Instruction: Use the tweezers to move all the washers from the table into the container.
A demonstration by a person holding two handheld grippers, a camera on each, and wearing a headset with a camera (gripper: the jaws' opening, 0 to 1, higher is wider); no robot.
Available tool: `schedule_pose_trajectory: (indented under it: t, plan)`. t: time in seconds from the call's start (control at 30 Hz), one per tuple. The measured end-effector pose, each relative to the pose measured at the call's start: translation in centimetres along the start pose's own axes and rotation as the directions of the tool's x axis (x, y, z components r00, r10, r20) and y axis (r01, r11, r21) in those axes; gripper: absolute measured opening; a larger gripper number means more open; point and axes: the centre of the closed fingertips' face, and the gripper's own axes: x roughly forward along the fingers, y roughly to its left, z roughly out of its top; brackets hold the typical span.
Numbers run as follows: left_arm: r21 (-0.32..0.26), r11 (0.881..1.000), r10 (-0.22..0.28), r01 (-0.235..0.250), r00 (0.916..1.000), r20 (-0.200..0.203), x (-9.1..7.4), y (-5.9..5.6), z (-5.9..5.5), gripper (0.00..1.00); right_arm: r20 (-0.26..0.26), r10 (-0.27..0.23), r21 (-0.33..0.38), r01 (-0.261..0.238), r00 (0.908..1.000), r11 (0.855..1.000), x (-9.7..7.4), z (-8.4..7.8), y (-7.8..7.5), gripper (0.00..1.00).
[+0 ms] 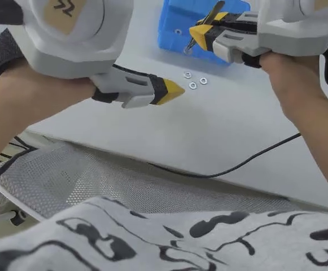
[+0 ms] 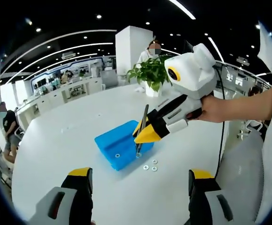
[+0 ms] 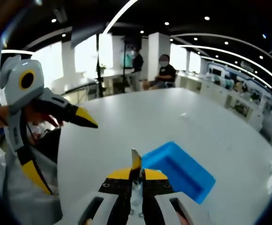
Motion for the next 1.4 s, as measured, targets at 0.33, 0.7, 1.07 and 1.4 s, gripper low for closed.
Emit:
schedule_pose_trajectory:
  t: [0.33,0.7,1.07,1.4]
  plan:
    - [-0.034,0.996,0.082,-0.082,0.9966,0.009,-1.2,1.2,-0.8,0.99,0.038,-0.070,-0.003,0.070,0.9969,0.998,1.0,1.4,-2.8,0.03]
    - [-0.049,0.989,0.138,-0.138,0.9904,-0.003,-1.7,1.8,-1.9,0.99,0.003,-0.145,0.010,0.145,0.9894,0.989,4.4,-0.2,-6.3,0.04]
    - [-0.050,0.986,0.159,-0.161,0.9862,-0.046,-2.5,2.2,-3.3,0.99,-0.051,-0.129,0.076,0.132,0.9904,0.988,6.1,-2.9,-5.8,0.04]
    - [-0.030,0.987,0.154,-0.157,0.9850,-0.077,-2.2,2.1,-3.8,0.99,-0.064,-0.129,0.123,0.136,0.9896,0.983,6.6,-3.6,-6.5,0.04]
